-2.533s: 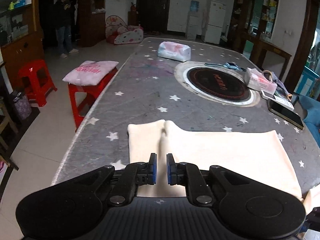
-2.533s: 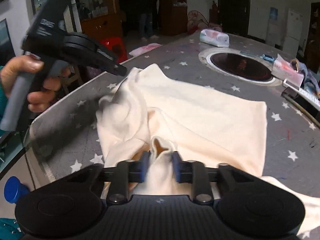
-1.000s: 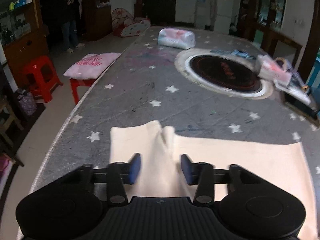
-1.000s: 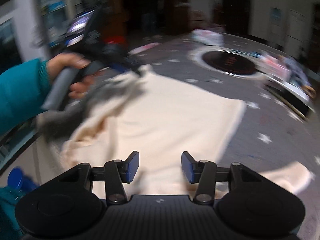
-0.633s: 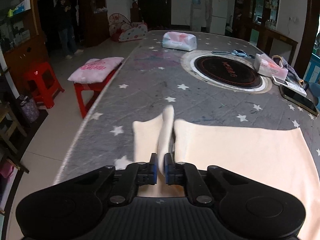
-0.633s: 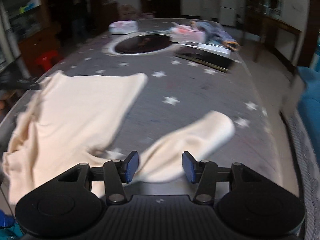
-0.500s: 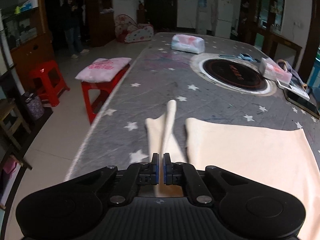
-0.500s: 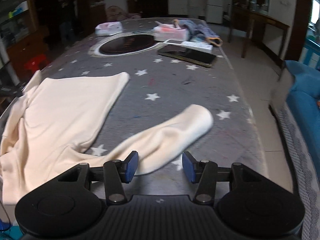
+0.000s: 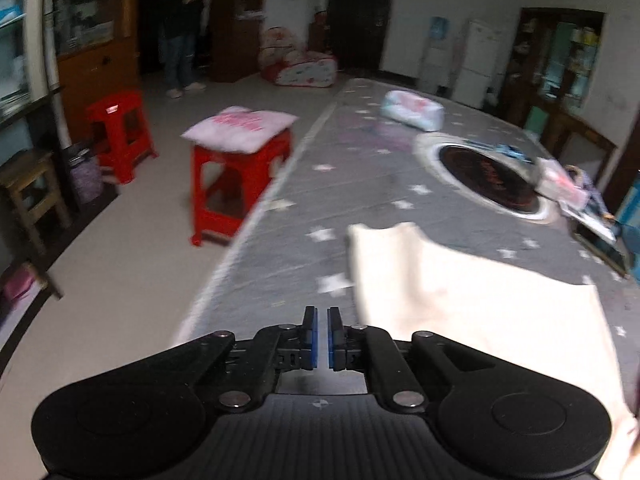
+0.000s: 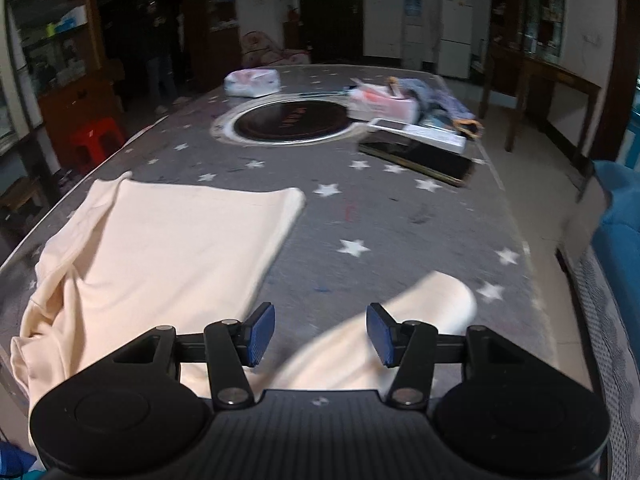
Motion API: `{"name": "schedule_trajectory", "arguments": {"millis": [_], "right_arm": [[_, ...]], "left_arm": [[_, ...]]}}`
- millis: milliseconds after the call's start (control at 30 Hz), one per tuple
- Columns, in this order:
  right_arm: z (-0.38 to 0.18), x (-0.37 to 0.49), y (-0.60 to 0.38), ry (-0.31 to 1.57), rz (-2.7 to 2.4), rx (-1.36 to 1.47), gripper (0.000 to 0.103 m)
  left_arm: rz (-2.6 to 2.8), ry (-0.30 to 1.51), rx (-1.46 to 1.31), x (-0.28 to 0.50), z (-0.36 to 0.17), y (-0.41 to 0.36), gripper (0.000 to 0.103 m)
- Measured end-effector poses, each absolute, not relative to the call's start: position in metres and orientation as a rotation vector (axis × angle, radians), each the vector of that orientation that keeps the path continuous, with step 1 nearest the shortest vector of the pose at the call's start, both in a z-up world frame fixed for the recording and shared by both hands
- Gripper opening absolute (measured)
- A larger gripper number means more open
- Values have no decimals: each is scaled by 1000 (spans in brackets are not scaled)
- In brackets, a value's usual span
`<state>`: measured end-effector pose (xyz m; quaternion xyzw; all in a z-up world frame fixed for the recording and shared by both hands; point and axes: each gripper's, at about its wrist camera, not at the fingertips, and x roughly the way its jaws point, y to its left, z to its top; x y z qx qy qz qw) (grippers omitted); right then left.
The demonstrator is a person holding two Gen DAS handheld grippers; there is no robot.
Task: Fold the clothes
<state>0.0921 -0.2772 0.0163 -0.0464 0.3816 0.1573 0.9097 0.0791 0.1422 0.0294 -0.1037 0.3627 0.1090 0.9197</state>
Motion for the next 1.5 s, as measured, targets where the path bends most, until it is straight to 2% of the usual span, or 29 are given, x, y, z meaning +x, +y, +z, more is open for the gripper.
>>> {"name": "schedule_trajectory", "arguments": {"millis": [33,67,100,167,233,300,433,533,567,667,833,900,967,1000,1067,1133,1200,1333,1500], "right_arm": [[16,95,-271,787,337,-101,52],[16,97,-265,788,350,-105,52],[16,99,-260,788,362,-110,52],[16,102,-251,789,382,-119,52],[15,104,-244,790,400,-125,52],[14,107,-237,790,416,-129,52],[12,112,-228,794,439,-132,52],[9,114,-220,798,462,-135,53],[8,113,-218,799,471,-141,53],[3,111,-207,801,495,-175,53],[-5,108,-194,806,510,-218,58],[-7,108,-191,810,516,-222,58],[-9,107,-187,810,520,-234,58],[-9,106,-186,808,521,-239,58],[-9,106,-185,807,525,-248,58],[-8,107,-186,805,526,-246,58],[-7,109,-187,805,517,-242,58],[-9,116,-194,813,489,-222,57],[-16,117,-201,834,460,-222,57]], "left_arm": [[202,743,-206,85,30,134,11],[182,743,-194,93,30,125,22],[169,744,-183,101,30,117,38],[147,748,-164,116,27,102,54],[137,768,-143,134,23,88,54],[145,794,-111,151,16,74,63],[215,867,-10,179,-5,57,64],[225,888,3,180,-13,60,62],[229,886,-2,177,-12,64,57],[238,877,-10,165,-9,78,53],[266,865,-20,146,-5,104,48],[260,856,-30,141,-5,110,39],[256,858,-36,140,-6,112,34],[251,858,-36,140,-7,112,27],[233,856,-27,142,-8,109,22],[220,853,-22,144,-8,107,10],[220,846,-46,143,-5,110,6],[253,768,-105,116,16,127,6],[299,669,-175,48,51,163,5]]}}
